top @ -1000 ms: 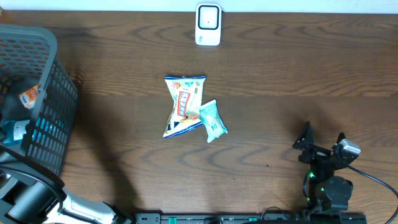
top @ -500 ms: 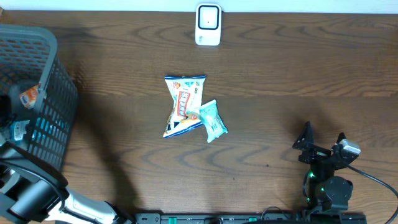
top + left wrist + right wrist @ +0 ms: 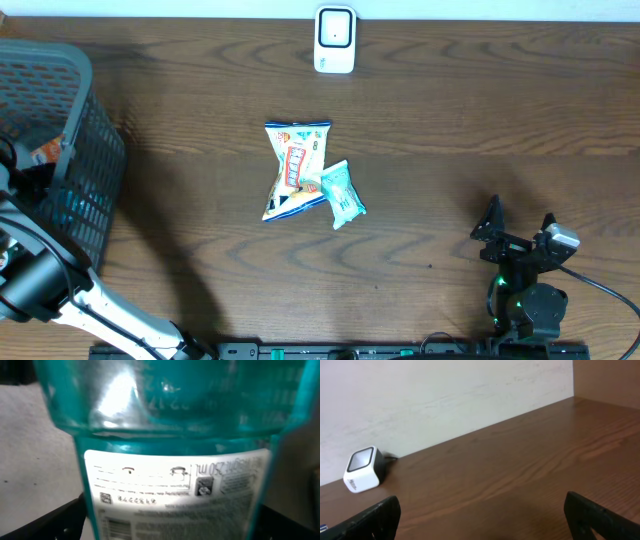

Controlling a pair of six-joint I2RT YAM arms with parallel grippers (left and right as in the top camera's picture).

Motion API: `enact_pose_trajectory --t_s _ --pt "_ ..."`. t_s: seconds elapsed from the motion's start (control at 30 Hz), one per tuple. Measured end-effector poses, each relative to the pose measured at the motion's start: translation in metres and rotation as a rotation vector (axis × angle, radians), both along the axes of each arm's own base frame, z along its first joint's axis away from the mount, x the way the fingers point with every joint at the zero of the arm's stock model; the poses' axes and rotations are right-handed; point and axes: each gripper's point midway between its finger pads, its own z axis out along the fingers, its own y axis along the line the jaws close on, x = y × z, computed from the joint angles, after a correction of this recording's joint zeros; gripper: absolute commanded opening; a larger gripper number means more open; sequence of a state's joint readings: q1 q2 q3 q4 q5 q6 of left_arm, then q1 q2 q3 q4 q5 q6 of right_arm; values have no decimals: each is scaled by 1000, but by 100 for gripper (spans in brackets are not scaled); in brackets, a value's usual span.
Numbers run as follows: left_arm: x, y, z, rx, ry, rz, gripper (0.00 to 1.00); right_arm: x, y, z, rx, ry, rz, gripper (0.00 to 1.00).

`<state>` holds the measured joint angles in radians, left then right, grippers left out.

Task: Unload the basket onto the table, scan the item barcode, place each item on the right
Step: 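Reach the left gripper into the basket and grasp the teal bottle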

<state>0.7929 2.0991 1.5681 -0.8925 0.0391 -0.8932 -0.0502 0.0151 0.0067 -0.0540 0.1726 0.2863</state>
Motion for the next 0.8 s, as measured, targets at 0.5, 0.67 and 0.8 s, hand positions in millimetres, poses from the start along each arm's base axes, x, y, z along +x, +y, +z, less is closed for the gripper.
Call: enact_pose_trajectory --t_s 0.5,0.67,0.8 --pt "-3 -12 14 -34 -12 -31 38 0 0 0 0 0 0 99" --pt "-8 -18 60 35 -79 -36 38 0 0 0 0 0 0 99" --pt "-7 -17 145 213 -247 -39 38 0 0 0 0 0 1 99"
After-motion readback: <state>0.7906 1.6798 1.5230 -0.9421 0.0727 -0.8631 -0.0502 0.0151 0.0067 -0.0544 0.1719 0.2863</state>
